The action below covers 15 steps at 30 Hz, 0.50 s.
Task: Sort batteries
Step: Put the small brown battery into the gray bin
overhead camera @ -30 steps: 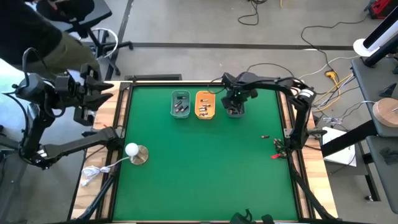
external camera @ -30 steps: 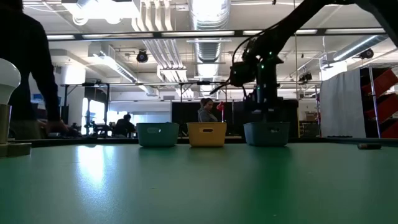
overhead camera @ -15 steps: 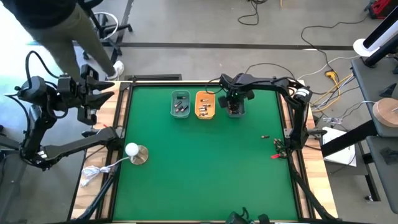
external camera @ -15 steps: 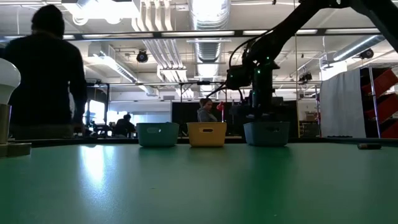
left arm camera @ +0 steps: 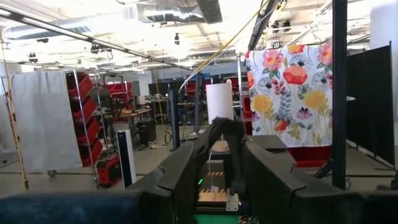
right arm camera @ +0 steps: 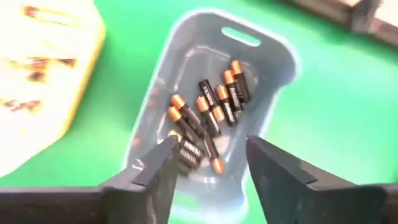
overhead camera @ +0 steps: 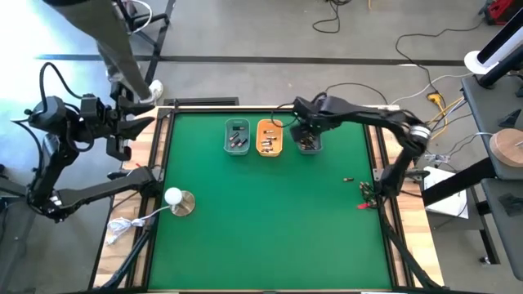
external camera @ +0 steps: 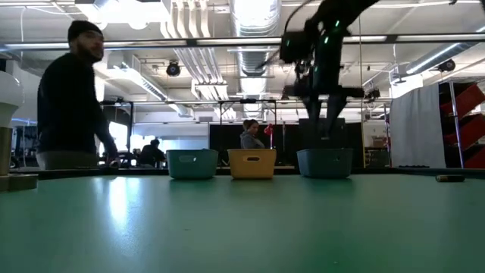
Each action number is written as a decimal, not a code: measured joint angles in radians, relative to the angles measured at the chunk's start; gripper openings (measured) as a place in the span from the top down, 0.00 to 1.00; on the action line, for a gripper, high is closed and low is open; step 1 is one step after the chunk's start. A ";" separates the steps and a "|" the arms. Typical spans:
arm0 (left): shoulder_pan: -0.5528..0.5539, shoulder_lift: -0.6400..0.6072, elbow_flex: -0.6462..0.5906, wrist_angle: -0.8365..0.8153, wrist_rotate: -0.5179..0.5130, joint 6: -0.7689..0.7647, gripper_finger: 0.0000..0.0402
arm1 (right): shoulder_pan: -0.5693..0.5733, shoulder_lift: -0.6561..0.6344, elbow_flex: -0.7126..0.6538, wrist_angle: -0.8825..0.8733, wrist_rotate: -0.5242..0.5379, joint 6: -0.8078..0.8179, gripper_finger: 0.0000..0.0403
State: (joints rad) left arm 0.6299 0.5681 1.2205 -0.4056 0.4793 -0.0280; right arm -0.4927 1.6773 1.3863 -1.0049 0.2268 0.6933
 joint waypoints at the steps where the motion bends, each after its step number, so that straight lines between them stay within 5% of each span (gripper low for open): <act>1: 0.000 0.006 0.000 0.002 0.000 0.000 0.71 | 0.024 -0.036 -0.001 -0.017 0.014 0.017 0.54; 9: 0.000 0.060 -0.006 0.042 0.001 0.024 0.71 | 0.272 -0.220 -0.034 -0.325 0.131 0.670 0.51; 15: 0.000 0.094 -0.006 0.069 0.002 0.098 0.71 | 0.513 -0.233 -0.126 -0.351 0.158 1.175 0.50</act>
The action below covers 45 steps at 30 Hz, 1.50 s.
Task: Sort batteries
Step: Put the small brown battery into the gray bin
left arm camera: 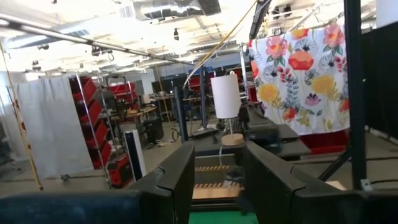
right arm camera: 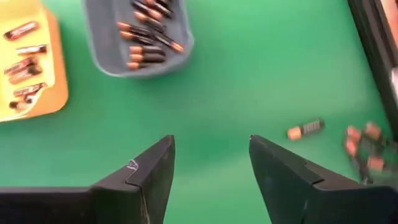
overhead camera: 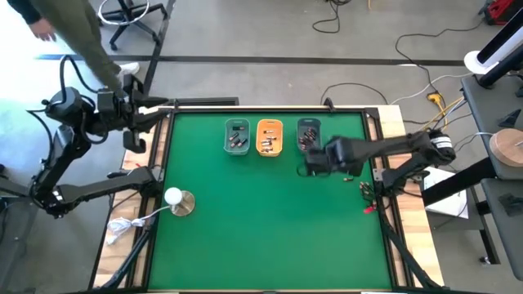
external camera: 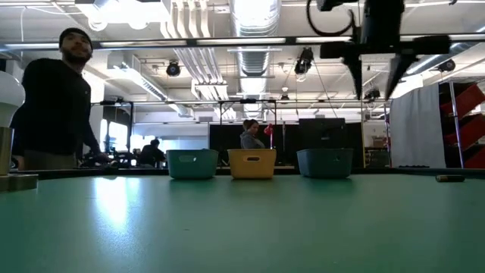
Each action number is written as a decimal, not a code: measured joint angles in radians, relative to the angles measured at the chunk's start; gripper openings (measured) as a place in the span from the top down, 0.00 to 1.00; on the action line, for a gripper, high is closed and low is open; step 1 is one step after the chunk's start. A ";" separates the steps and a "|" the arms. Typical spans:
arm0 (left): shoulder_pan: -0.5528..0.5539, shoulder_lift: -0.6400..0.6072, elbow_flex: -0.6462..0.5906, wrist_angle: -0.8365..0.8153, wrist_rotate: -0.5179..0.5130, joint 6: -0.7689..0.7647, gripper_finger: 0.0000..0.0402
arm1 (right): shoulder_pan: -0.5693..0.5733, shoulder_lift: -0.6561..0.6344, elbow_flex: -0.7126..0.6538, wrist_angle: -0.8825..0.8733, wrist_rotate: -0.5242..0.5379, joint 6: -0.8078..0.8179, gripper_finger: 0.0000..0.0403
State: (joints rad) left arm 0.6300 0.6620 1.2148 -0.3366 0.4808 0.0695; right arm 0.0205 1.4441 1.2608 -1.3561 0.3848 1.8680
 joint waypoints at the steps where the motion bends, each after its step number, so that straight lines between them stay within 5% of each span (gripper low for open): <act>1: 0.000 0.004 0.000 0.006 0.000 0.015 0.71 | 0.031 0.002 -0.020 -0.001 0.000 0.072 0.50; 8: 0.000 0.053 0.000 0.052 0.002 0.073 0.71 | 0.169 0.000 -0.221 -0.006 -0.119 0.474 0.46; 12: 0.000 0.095 0.000 0.052 0.008 0.080 0.71 | 0.177 -0.002 -0.339 0.073 -0.216 0.492 0.45; 25: 0.000 0.213 -0.001 0.056 0.009 0.045 0.71 | 0.057 -0.004 -0.583 0.300 -0.189 0.495 0.45; 40: 0.000 0.225 0.000 0.069 0.000 0.124 0.71 | -0.041 -0.068 -0.562 0.357 -0.148 0.370 0.46; 45: 0.001 0.242 0.000 0.113 -0.001 0.136 0.71 | -0.065 -0.120 -0.561 0.367 -0.160 0.044 0.46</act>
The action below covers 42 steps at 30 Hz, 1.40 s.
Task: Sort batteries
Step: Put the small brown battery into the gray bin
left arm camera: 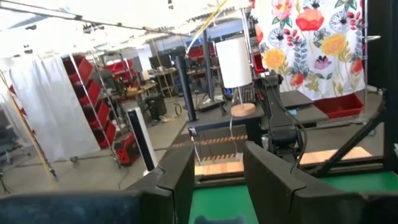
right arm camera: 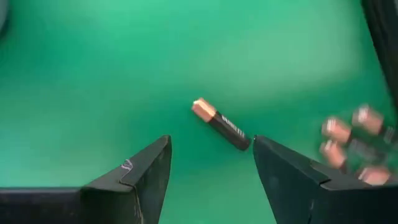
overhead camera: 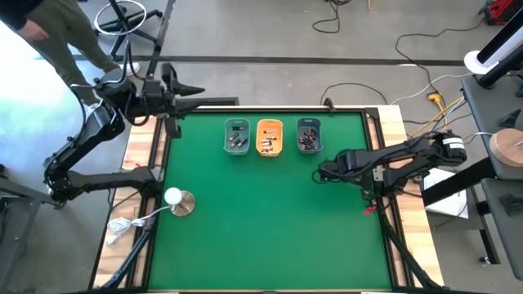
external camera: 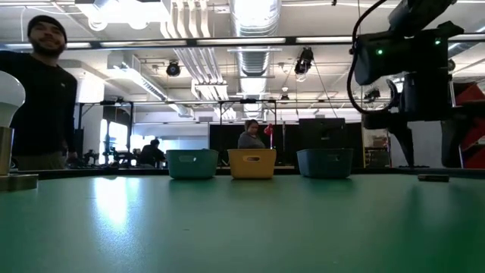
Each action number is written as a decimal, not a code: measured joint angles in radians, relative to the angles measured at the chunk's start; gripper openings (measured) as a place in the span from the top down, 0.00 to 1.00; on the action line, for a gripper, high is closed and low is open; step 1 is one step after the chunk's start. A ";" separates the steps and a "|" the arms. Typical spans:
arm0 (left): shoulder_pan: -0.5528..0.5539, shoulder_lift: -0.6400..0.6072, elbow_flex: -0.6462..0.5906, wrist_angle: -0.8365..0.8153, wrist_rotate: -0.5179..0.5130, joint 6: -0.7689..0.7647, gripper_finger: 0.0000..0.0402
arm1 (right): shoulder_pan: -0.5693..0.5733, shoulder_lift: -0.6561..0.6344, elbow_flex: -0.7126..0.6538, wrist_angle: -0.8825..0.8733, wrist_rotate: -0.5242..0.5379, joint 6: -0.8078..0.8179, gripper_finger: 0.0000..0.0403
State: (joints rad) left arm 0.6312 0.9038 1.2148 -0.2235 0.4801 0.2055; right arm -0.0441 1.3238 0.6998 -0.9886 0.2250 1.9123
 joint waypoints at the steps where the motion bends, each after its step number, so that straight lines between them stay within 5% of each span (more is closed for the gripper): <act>1: 0.000 0.004 0.000 0.011 0.000 0.001 0.71 | -0.016 -0.010 0.000 0.005 -0.021 -0.108 0.46; 7: 0.000 0.037 0.000 0.062 0.001 -0.004 0.71 | -0.157 -0.033 0.000 0.007 -0.223 -0.613 0.46; 16: 0.000 0.021 0.000 -0.012 0.002 -0.108 0.71 | -0.323 0.031 -0.002 0.084 -0.270 -0.927 0.47; 34: 0.001 -0.113 0.001 -0.065 -0.002 -0.129 0.71 | -0.338 0.157 -0.022 0.167 -0.373 -1.059 0.90; 42: 0.002 -0.204 0.041 -0.064 -0.153 -0.053 0.71 | -0.338 0.156 -0.017 0.172 -0.383 -1.078 0.94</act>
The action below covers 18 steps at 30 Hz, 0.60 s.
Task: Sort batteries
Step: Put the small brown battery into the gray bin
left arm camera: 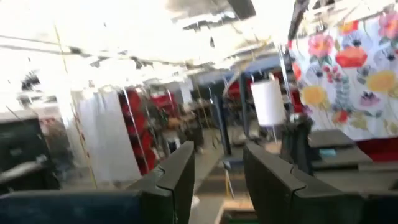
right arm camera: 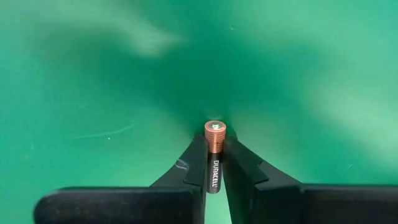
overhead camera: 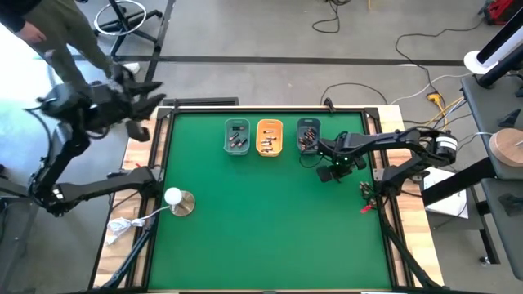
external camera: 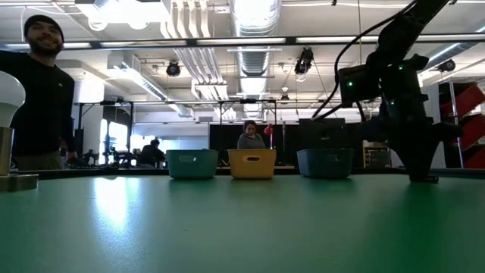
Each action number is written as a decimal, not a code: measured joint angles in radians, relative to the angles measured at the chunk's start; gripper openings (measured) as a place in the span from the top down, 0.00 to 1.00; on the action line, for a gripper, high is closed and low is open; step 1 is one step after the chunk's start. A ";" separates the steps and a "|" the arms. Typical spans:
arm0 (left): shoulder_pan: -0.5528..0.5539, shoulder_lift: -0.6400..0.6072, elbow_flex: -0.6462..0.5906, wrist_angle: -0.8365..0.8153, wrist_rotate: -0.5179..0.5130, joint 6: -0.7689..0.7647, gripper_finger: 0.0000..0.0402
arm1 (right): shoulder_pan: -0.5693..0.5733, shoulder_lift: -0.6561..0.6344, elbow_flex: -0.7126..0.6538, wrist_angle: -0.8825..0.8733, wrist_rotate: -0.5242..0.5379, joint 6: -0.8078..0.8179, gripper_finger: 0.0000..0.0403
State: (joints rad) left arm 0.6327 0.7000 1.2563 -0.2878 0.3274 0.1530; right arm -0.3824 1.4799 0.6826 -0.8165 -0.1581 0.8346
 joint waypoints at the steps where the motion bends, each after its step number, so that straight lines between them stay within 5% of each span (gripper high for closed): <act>1: 0.000 -0.009 0.008 0.000 -0.007 0.001 0.71 | 0.000 -0.003 0.005 -0.002 0.001 -0.005 0.94; 10: 0.000 -0.047 0.070 0.003 -0.019 -0.003 0.71 | -0.057 -0.023 0.209 -0.211 0.112 -0.045 0.94; 18: 0.000 -0.051 0.069 0.003 -0.033 -0.030 0.71 | -0.269 -0.023 0.466 -0.263 0.276 -0.212 0.94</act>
State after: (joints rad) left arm 0.6327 0.6493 1.3256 -0.2847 0.2943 0.1233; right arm -0.6511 1.4570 1.1486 -1.0798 0.1182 0.6231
